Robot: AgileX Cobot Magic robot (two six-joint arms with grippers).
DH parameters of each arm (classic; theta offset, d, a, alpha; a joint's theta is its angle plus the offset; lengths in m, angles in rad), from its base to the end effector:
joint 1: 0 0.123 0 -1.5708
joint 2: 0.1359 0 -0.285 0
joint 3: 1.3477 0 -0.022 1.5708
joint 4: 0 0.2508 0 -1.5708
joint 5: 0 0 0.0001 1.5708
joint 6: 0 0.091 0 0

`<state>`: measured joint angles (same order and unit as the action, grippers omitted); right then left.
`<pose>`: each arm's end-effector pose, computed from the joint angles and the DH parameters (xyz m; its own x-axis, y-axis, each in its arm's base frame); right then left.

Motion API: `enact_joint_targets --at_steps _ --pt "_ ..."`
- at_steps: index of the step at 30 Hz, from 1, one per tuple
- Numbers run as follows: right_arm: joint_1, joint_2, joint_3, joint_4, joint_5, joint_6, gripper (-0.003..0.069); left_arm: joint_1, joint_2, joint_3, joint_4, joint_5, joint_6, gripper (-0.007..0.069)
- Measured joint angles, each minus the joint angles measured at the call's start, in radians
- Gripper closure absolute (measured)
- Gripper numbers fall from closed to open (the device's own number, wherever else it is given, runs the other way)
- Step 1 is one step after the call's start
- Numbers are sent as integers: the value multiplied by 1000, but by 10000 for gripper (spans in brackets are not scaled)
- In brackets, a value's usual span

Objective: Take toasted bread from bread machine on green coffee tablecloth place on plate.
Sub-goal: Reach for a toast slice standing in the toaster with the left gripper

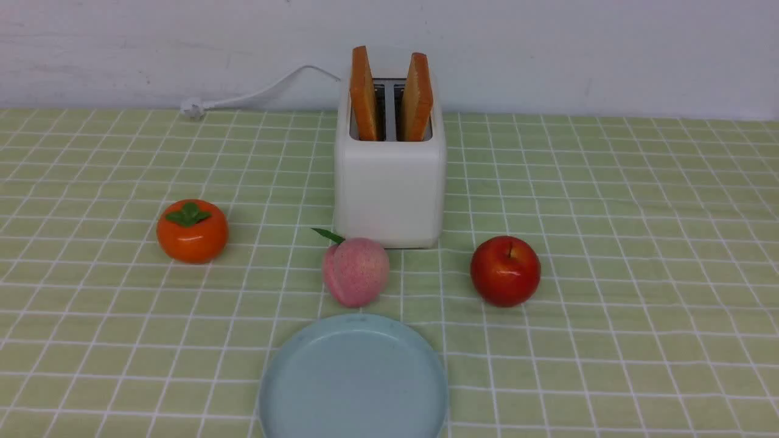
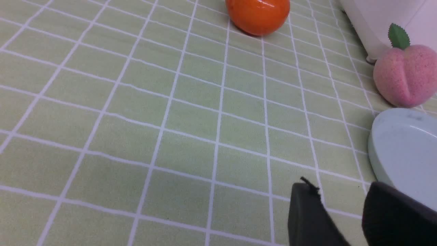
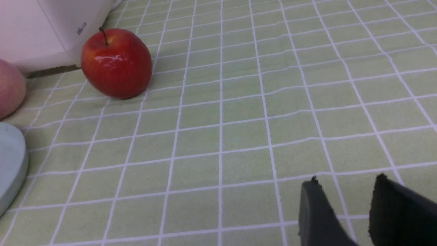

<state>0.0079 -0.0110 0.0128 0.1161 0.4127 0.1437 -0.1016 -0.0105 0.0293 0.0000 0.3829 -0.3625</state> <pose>0.0513 0.0046 0.1727 -0.3221 0.2447 -0.9145 0.0287 0.9681 0.2489 0.0522 -0.0053 0.1695 -0.3237 -0.3235 -0.8891 -0.0143 0.9413 -0.3372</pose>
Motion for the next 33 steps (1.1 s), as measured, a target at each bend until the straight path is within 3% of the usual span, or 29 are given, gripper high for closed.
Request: enact_joint_targets --at_steps 17,23,29,30,33 --pt "0 0 0 0 0 0 419 0 0 0 0 -2 0 386" --pt "0 0 0 0 0 0 419 0 0 0 18 -111 0 386" --pt "0 0 0 0 0 0 419 -1 0 0 -98 -383 -34 386" --pt "0 0 0 0 0 0 419 -1 0 0 -165 -432 -69 386" --pt "0 0 0 0 0 0 419 -1 0 0 -269 -457 -127 386"
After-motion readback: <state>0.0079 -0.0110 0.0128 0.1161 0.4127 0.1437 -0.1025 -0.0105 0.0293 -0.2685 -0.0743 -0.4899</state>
